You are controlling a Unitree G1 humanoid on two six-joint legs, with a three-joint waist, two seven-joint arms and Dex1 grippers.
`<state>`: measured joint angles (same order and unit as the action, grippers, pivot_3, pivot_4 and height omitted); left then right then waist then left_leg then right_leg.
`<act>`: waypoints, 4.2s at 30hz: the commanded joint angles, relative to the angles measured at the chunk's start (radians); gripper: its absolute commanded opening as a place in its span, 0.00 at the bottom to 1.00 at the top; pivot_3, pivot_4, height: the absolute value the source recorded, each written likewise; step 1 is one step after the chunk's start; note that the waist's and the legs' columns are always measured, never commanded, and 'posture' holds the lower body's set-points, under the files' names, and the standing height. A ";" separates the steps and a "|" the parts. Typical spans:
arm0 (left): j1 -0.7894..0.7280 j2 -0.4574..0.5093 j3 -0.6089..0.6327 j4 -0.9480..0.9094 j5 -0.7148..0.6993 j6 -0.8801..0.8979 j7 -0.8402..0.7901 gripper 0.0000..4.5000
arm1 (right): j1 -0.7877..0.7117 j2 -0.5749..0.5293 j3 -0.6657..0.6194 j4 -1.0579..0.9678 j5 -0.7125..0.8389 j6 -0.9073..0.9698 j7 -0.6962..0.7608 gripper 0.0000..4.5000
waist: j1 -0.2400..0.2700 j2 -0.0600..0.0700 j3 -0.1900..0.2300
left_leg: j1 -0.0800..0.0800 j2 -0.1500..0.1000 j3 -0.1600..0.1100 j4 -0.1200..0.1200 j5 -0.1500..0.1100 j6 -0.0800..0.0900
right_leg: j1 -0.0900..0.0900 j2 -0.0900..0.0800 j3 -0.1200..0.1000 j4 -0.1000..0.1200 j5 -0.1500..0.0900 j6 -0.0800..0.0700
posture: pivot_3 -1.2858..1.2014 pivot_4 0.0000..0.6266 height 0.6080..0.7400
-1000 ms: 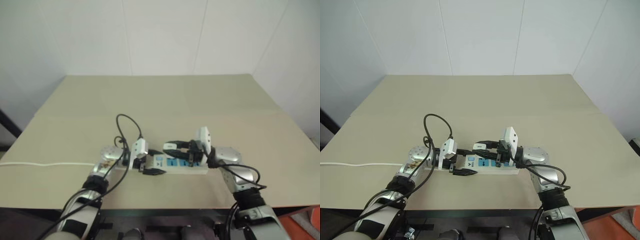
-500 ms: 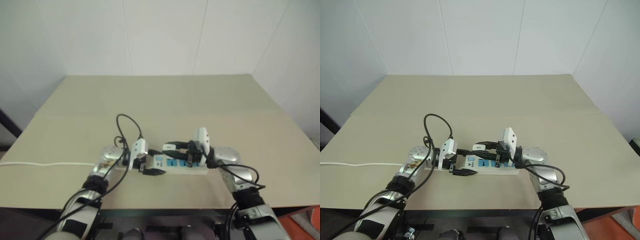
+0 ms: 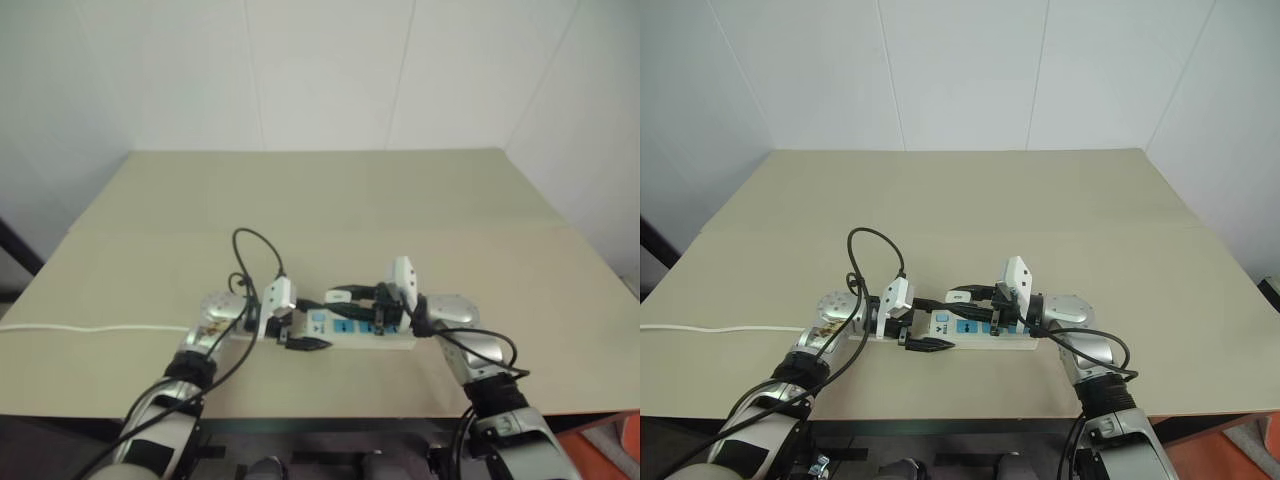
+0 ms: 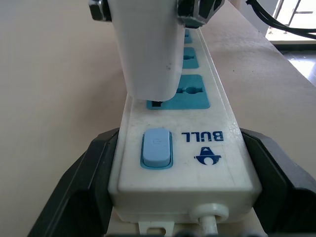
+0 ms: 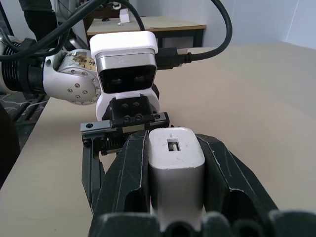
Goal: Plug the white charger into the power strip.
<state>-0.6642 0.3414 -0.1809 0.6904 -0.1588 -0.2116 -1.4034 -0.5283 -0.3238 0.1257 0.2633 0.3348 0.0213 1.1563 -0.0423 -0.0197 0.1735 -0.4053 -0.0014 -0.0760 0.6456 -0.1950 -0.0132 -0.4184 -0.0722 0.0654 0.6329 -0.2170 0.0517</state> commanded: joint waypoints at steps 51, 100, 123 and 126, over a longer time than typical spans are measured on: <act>0.040 0.064 -0.009 -0.100 -0.004 0.039 -0.016 0.73 | -0.043 -0.087 0.003 0.395 -0.067 -0.247 0.111 0.25 | -0.004 0.000 0.000 | 0.014 0.000 0.000 -0.002 0.000 0.000 | 0.015 0.000 0.000 -0.003 -0.002 0.002 | 0.52 0.24 1.00; 0.087 0.102 -0.003 -0.196 -0.023 0.070 0.021 0.73 | -0.143 0.028 0.133 0.492 -0.121 -0.222 0.222 0.25 | -0.028 -0.005 -0.006 | 0.023 0.012 0.001 -0.006 -0.001 -0.001 | 0.019 0.013 0.002 -0.002 -0.003 -0.005 | 0.52 0.24 1.00; 0.073 0.096 -0.005 -0.177 -0.025 0.072 0.019 0.73 | -0.128 0.029 0.102 0.469 -0.143 -0.218 0.200 0.97 | -0.028 -0.005 -0.006 | 0.021 0.014 0.001 -0.007 -0.001 -0.001 | 0.016 0.015 0.002 -0.001 -0.004 -0.006 | 0.52 0.24 1.00; 0.066 0.089 -0.005 -0.167 -0.025 0.074 0.021 0.73 | -0.120 0.004 0.089 0.427 -0.132 -0.196 0.207 0.97 | -0.026 -0.005 -0.006 | 0.021 0.014 0.001 -0.007 -0.001 -0.001 | 0.016 0.014 0.002 -0.002 -0.004 -0.006 | 0.52 0.24 1.00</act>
<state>-0.5732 0.4251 -0.1924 0.5399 -0.1716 -0.1283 -1.3659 -0.6883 -0.2926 0.2027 0.6703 0.2405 -0.2095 1.3537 -0.0683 -0.0251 0.1678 -0.3844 0.0128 -0.0748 0.6387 -0.1962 -0.0144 -0.4022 -0.0578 0.0674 0.6309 -0.2205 0.0453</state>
